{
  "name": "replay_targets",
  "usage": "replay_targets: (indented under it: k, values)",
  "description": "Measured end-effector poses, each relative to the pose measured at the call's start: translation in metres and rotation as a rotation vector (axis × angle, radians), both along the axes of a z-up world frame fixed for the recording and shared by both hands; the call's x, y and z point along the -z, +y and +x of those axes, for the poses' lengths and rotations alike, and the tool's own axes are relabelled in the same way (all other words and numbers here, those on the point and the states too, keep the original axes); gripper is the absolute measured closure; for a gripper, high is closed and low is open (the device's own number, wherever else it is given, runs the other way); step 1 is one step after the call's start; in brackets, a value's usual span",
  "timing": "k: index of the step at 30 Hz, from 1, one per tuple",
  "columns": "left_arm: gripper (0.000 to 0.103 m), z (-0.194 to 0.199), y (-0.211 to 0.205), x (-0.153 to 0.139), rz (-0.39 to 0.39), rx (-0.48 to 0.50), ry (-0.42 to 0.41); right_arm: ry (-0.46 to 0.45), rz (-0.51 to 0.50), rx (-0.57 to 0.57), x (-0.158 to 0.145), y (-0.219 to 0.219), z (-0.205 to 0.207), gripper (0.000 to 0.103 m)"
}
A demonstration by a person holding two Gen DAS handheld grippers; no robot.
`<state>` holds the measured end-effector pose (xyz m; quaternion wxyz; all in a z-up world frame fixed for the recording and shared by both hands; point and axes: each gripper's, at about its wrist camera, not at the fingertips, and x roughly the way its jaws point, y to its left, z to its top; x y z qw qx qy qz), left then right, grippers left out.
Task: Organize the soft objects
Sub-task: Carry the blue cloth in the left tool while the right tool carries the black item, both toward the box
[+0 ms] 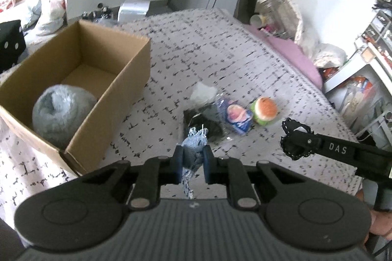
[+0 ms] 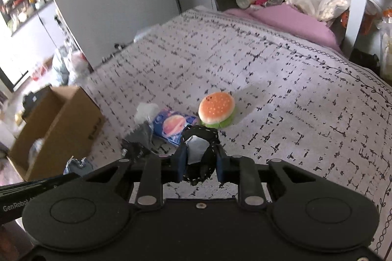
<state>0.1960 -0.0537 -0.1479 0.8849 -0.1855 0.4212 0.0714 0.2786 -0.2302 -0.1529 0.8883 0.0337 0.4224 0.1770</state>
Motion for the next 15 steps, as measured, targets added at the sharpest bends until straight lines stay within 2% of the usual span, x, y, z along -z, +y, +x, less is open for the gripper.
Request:
replay_targets:
  k: [8,12,15]
  values:
    - [0.088,-0.011,0.001,-0.03,-0.004,0.027,-0.054,-0.034,0.119,0.007,-0.023,-0.012,-0.007,0.079]
    - [0.088,-0.015,0.009,-0.044,-0.014,0.025,-0.07,-0.059,0.14,-0.011,-0.033,-0.009,-0.01,0.079]
    - [0.088,-0.016,0.012,-0.057,0.011,0.03,-0.1,-0.09,0.154,-0.032,-0.045,-0.006,-0.012,0.079]
